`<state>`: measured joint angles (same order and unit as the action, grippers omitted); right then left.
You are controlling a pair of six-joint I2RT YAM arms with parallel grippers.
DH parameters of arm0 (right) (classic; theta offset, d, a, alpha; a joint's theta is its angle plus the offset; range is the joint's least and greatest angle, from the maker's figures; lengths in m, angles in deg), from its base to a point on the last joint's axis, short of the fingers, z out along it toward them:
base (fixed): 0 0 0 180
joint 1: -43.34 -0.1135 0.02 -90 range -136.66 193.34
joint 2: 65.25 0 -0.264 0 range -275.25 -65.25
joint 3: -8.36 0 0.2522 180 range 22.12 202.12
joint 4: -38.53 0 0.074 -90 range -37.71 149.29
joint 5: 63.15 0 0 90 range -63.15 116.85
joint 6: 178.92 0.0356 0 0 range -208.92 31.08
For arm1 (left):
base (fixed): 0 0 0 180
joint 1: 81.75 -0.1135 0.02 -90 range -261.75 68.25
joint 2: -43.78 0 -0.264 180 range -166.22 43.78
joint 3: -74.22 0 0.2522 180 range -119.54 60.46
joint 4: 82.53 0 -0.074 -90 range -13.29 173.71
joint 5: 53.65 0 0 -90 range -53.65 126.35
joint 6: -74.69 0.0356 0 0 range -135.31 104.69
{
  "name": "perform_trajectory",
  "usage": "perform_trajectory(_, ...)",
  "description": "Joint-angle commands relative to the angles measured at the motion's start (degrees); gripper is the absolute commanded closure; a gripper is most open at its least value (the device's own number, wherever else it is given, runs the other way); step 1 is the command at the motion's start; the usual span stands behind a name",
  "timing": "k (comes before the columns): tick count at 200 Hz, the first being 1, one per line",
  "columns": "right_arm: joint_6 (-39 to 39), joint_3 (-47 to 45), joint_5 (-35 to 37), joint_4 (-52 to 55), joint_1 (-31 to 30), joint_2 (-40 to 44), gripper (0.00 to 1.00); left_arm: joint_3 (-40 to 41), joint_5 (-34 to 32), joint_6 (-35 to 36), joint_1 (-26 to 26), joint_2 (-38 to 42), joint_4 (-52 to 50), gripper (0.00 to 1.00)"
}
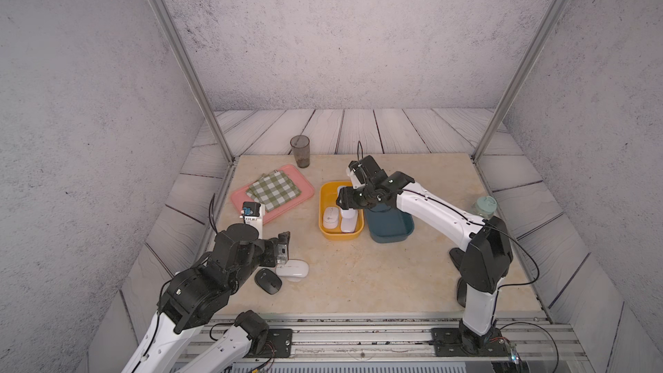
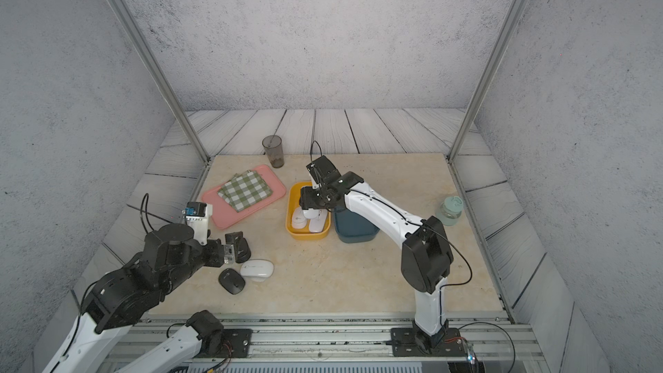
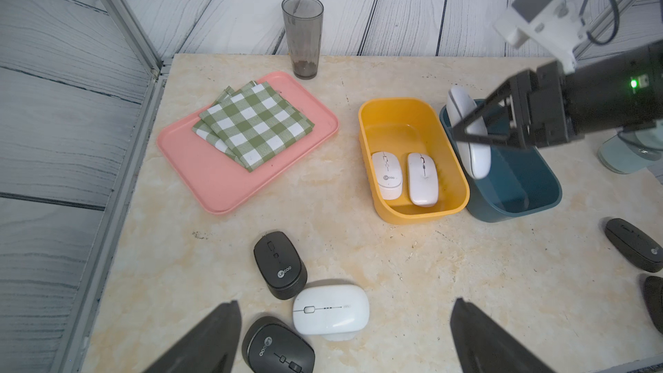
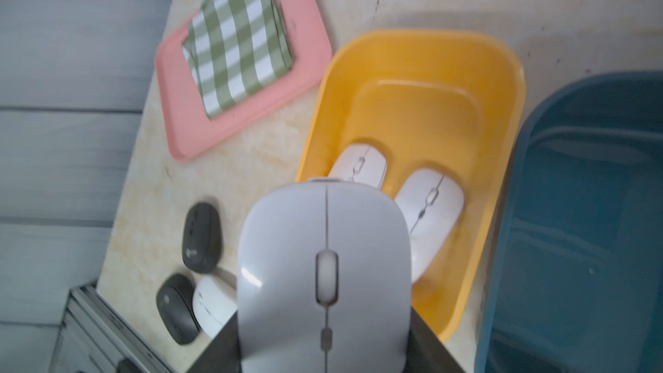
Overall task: Place the mice by color into the storage box
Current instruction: Place the mouse in the storage box.
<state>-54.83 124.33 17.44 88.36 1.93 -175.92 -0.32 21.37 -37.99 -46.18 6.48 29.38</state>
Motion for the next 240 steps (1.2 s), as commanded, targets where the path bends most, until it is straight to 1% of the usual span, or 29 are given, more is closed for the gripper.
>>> perform_trajectory(1,4.14,5.01,-4.66,-3.37,1.77,-7.8,0.47,1.89,1.94,0.93,-1.06,-0.93,1.76,0.02)
perform_trajectory(36,6.39,14.52,-4.79,-4.06,3.09,-17.23,0.47,3.98,4.85,0.77,-2.59,-1.79,3.41,0.02)
perform_trajectory(51,7.0,16.32,-3.86,-4.57,3.15,-19.55,0.47,4.57,5.46,0.88,-3.18,-1.9,3.79,0.02)
perform_trajectory(125,10.73,11.02,2.89,-14.23,3.13,-23.1,0.47,7.83,7.95,0.53,-4.46,-1.33,5.87,0.02)
perform_trajectory(180,11.44,10.27,7.56,-15.93,2.84,-25.42,0.47,9.48,9.01,-0.08,-4.63,-0.43,6.93,0.02)
perform_trajectory(240,10.65,9.05,15.78,-18.49,1.03,-26.06,0.47,10.71,9.55,-0.59,-4.63,0.12,7.52,0.02)
